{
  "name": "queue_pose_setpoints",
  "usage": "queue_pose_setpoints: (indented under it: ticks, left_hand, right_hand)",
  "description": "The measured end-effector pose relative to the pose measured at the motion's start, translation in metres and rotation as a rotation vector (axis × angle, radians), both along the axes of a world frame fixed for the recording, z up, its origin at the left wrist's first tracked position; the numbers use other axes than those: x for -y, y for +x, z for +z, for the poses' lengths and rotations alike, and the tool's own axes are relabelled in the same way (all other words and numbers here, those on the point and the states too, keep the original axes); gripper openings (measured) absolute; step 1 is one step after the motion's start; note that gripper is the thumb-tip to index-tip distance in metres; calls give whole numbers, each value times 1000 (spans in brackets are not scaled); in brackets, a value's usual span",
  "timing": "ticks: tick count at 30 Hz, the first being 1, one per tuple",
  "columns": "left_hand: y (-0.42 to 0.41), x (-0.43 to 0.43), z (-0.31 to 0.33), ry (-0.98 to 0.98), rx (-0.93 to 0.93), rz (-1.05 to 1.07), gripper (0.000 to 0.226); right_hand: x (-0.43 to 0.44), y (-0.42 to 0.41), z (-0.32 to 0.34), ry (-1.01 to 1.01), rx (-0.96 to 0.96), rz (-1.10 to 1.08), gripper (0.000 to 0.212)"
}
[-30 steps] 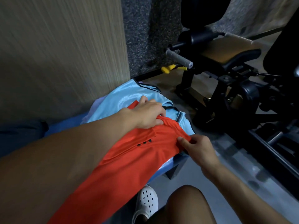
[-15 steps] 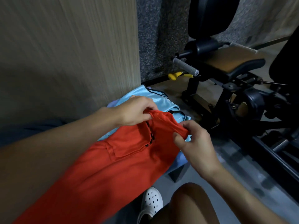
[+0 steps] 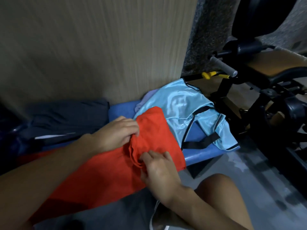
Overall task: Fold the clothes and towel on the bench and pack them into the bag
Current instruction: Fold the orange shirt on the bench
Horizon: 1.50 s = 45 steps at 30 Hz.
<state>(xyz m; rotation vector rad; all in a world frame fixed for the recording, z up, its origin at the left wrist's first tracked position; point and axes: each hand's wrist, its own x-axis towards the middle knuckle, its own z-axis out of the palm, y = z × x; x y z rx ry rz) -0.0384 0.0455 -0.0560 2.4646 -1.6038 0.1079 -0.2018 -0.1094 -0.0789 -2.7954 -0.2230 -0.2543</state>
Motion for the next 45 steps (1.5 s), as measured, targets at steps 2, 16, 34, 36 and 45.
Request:
queue_pose_setpoints:
  ticks: [2,16,34,36,45]
  left_hand:
    - [-5,-16,-15,-3,26,21,22]
    - [-33,26,-25,0,48,291,63]
    - [8,44,-71,230,-18,348,67]
    - [0,39,-65,220,-19,364,68]
    - [-90,-110,-67,-91,9,681,54]
  right_hand:
    - [-8,-3,-10,-45,8,24,22]
    - [25,13,-25,-110,14,-230,59]
    - [42,31,-64,-301,-102,-46,71]
    - [44,30,-63,-314,-104,-42,71]
    - [38,26,-52,-406,-72,160,66]
